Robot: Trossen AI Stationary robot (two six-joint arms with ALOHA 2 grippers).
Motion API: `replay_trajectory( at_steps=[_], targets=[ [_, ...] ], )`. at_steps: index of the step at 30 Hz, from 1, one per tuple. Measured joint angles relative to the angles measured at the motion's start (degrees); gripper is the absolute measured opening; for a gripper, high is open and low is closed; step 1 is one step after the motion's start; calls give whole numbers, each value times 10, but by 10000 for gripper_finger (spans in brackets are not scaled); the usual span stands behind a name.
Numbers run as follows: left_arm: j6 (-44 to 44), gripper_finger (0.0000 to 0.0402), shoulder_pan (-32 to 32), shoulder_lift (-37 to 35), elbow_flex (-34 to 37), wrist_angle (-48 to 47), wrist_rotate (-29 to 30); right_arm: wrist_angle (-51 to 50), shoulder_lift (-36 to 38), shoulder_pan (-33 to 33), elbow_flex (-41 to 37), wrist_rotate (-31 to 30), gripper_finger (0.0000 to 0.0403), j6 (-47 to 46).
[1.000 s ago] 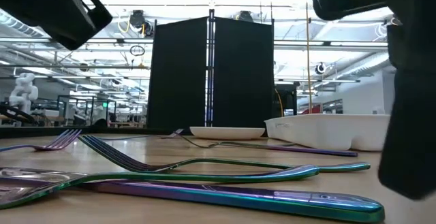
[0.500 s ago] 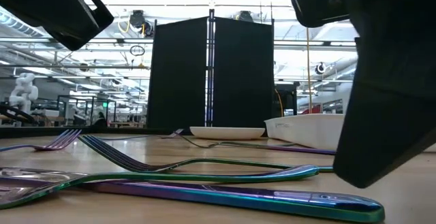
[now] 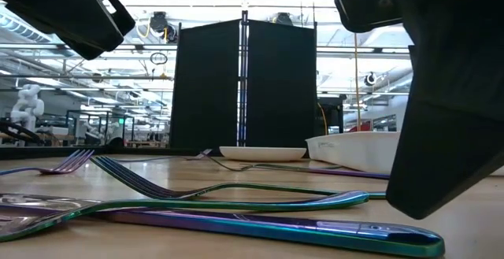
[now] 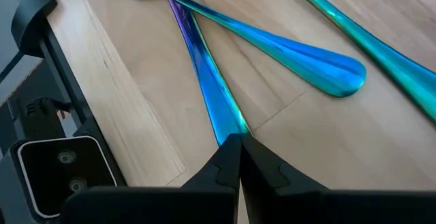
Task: Sort silverware
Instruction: Put the purple table knife into the white silverware tray
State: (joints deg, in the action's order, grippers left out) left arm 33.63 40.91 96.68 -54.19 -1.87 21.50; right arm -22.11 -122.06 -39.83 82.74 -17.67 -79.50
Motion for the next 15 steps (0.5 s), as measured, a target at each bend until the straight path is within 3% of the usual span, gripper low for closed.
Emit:
replay_trajectory(
  at_steps=[15],
  targets=[
    [-12, 0, 0, 0, 0, 0, 0, 5, 0, -3, 0, 0, 0, 0]
  ],
)
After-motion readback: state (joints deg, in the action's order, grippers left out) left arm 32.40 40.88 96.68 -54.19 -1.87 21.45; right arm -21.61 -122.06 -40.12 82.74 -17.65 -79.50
